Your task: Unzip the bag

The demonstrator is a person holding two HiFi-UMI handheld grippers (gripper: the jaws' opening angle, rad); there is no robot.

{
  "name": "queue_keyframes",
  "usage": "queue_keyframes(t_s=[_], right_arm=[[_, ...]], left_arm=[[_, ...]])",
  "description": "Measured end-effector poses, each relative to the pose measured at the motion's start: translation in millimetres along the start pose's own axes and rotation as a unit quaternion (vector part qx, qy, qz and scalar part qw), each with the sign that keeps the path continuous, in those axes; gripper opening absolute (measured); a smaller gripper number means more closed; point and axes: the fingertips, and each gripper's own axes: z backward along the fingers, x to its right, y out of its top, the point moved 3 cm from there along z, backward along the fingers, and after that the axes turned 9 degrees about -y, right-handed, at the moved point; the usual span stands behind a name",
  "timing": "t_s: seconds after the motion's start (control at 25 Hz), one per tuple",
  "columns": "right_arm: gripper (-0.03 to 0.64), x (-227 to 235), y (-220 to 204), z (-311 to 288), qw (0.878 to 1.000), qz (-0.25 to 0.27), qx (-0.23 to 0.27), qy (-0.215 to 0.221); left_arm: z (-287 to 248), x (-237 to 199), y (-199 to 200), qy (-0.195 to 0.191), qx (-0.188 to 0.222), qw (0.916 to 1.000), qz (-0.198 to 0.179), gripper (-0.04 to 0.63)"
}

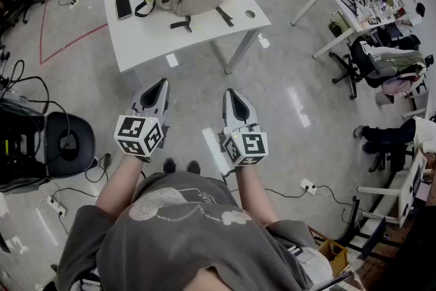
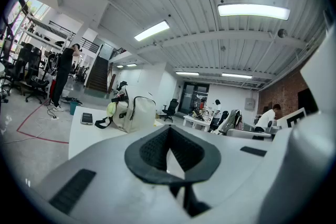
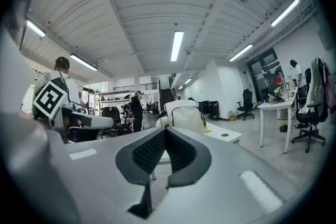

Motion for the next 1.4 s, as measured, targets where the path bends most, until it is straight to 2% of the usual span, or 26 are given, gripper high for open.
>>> queue_keyframes(t_s=[0.76, 0.88, 1.08, 1.4], right_arm=[[-0.002, 7.3, -4.1, 0.6, 1.000, 0.003, -0.001, 0.002], [-0.002, 19.4, -2.2, 6.3, 1.000, 0.004, 0.005, -0.003], [-0.001, 52.7, -0.7, 15.9, 1.000, -0.006, 0.014, -0.015], [0.000, 95.0, -9.3, 15.3, 0.999, -0.015, 0.012, -0.028]], left_arm=[[-9.9, 1.7, -9.8, 0.007, -0.005, 0.9999, 0.010, 0.005], [-15.8, 10.2, -13.4, 0.007, -0.002, 0.9999, 0.008, 0.005], [-31.3, 27.9, -13.4, 0.003, 0.024, 0.9997, 0.004, 0.005], [-55.8, 34.6, -22.4, 0.022, 0.020, 0.9995, -0.006, 0.005]])
